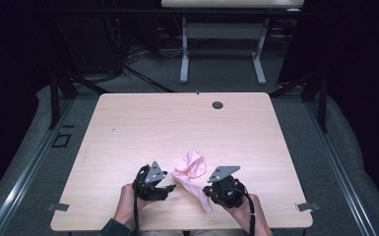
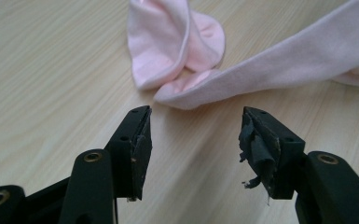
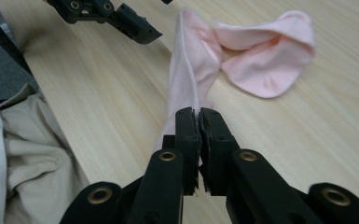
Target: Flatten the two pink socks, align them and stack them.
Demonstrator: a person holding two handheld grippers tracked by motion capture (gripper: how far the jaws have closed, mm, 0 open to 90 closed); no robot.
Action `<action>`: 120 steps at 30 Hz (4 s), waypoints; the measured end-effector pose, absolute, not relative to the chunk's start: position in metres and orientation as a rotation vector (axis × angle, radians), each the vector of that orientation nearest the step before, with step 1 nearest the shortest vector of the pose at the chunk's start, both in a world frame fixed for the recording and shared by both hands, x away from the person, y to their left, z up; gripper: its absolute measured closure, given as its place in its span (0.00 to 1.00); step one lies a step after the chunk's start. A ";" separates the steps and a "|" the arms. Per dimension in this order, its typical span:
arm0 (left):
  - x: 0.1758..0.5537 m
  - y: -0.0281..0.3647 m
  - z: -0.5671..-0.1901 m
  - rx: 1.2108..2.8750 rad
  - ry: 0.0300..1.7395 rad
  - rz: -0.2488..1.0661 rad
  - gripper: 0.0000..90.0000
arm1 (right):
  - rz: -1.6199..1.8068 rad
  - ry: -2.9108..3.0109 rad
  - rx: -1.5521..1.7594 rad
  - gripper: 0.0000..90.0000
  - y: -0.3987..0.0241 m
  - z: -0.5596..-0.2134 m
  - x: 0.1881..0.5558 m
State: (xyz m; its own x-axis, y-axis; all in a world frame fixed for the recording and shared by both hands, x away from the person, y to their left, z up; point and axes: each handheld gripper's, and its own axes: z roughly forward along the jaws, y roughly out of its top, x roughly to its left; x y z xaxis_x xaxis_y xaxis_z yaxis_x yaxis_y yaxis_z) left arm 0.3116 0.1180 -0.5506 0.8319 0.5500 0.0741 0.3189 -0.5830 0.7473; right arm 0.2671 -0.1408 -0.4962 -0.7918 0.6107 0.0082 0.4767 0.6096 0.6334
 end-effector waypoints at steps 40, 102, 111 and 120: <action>0.328 0.111 -0.545 2.201 0.968 -0.062 0.69 | 0.780 2.612 1.072 0.84 -0.168 -0.546 0.330; 0.267 0.133 -0.558 2.205 1.037 0.206 0.64 | 0.928 2.670 1.118 0.66 -0.182 -0.549 0.297; 0.299 0.120 -0.535 2.198 1.017 0.317 0.35 | 0.996 2.625 1.170 0.53 -0.183 -0.538 0.322; 0.334 0.087 -0.538 2.257 0.982 0.342 0.23 | 0.953 2.626 1.243 0.25 -0.166 -0.539 0.357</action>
